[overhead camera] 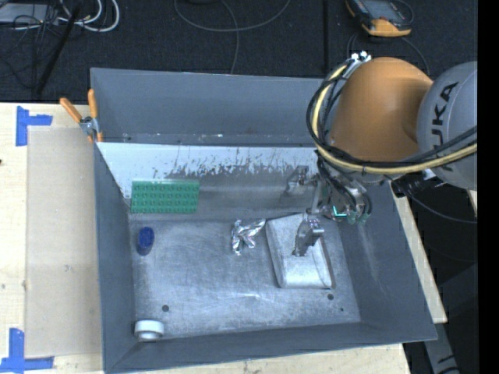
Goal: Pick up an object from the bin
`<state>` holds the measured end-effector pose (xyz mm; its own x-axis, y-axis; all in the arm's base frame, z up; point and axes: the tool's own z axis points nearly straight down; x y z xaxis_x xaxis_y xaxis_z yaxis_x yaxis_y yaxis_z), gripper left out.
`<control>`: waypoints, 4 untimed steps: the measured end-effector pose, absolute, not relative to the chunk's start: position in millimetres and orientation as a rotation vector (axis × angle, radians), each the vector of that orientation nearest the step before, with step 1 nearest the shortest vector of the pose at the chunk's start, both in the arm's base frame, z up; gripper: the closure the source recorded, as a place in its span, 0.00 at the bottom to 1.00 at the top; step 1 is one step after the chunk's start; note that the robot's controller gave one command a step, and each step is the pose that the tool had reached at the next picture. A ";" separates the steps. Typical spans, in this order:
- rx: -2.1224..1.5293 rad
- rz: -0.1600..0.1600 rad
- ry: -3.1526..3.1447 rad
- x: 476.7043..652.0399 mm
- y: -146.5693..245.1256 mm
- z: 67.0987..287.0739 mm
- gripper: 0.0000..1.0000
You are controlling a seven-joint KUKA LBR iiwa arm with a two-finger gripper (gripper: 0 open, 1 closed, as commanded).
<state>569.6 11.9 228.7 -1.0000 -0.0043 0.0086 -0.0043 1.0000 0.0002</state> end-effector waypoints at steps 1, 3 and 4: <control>-0.069 -0.003 -3.134 599.0 62.9 152.2 0.00; -0.002 -0.004 -3.148 611.6 67.1 76.8 1.00; 0.323 0.001 -3.134 617.6 47.3 251.5 1.00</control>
Offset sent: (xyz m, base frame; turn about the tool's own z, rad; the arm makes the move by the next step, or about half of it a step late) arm 0.0303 0.0472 -0.0707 0.0532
